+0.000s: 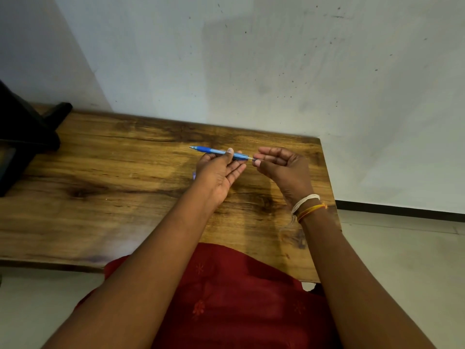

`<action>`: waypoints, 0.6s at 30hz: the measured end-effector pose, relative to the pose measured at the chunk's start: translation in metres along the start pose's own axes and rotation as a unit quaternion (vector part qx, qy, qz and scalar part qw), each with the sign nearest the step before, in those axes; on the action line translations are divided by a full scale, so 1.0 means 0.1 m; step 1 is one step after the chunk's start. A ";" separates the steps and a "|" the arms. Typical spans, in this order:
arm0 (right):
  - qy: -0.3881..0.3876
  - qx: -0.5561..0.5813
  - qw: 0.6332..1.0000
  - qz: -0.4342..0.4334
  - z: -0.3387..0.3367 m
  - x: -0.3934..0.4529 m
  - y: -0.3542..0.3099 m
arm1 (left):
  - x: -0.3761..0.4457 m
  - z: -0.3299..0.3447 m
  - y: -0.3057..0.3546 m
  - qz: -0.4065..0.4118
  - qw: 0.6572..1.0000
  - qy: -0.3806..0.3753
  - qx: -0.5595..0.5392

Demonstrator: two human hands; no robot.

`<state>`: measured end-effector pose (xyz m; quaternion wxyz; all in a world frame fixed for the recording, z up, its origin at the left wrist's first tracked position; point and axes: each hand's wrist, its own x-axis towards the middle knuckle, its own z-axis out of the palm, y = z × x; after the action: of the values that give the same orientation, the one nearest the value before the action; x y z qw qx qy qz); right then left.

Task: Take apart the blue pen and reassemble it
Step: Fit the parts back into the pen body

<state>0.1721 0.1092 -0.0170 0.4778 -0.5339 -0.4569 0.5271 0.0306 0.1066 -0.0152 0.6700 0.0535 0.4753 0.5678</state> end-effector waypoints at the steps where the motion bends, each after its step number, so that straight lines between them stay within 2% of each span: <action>1: -0.001 -0.003 1.000 -0.001 0.00 0.00 0.00 | 0.00 0.00 0.00 0.000 1.000 -0.001 0.000; 18: 0.023 -0.084 0.995 -0.050 0.01 -0.02 -0.01 | -0.02 0.01 -0.03 0.006 1.000 -0.015 0.021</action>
<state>0.1715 0.1071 -0.0156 0.4673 -0.5603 -0.5151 0.4498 0.0334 0.1047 -0.0154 0.6725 0.0793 0.4768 0.5605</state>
